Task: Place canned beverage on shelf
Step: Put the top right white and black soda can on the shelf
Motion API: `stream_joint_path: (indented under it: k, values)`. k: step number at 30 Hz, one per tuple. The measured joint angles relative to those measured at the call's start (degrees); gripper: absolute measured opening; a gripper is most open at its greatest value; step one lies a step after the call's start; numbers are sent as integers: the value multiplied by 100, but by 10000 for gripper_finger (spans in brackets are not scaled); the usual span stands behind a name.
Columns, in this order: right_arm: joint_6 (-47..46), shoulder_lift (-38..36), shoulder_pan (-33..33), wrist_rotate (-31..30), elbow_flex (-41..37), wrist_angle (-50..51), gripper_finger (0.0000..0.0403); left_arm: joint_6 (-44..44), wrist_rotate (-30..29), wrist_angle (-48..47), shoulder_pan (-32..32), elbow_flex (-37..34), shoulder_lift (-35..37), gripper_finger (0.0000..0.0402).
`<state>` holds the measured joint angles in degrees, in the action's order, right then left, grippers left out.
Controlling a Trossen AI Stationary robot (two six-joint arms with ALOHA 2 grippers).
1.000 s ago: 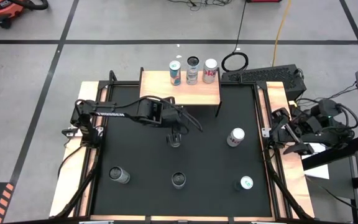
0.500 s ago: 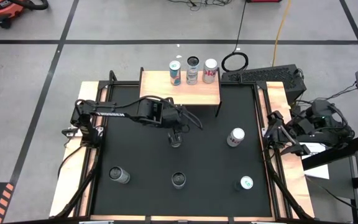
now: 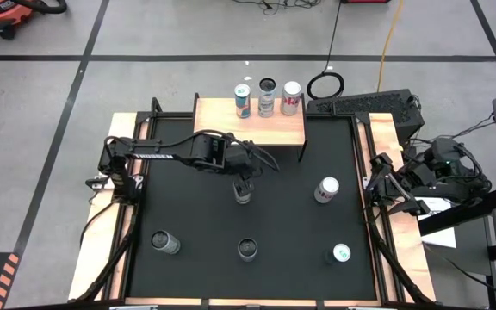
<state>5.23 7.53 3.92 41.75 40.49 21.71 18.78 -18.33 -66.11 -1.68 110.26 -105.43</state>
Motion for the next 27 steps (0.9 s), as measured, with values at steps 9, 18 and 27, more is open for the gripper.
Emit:
stream_joint_path:
  k: [9, 18, 27]
  values:
    - [0, 0, 0, 1, 0, 0, 345, 296, 29, 101, 157, 0, 0, 155]
    - [0, 0, 0, 1, 0, 25, 345, 17, 213, 157, 202, 0, 0, 155]
    - [-2, 0, 0, 2, 0, 156, 345, -1, 503, 309, 195, 0, 0, 155]
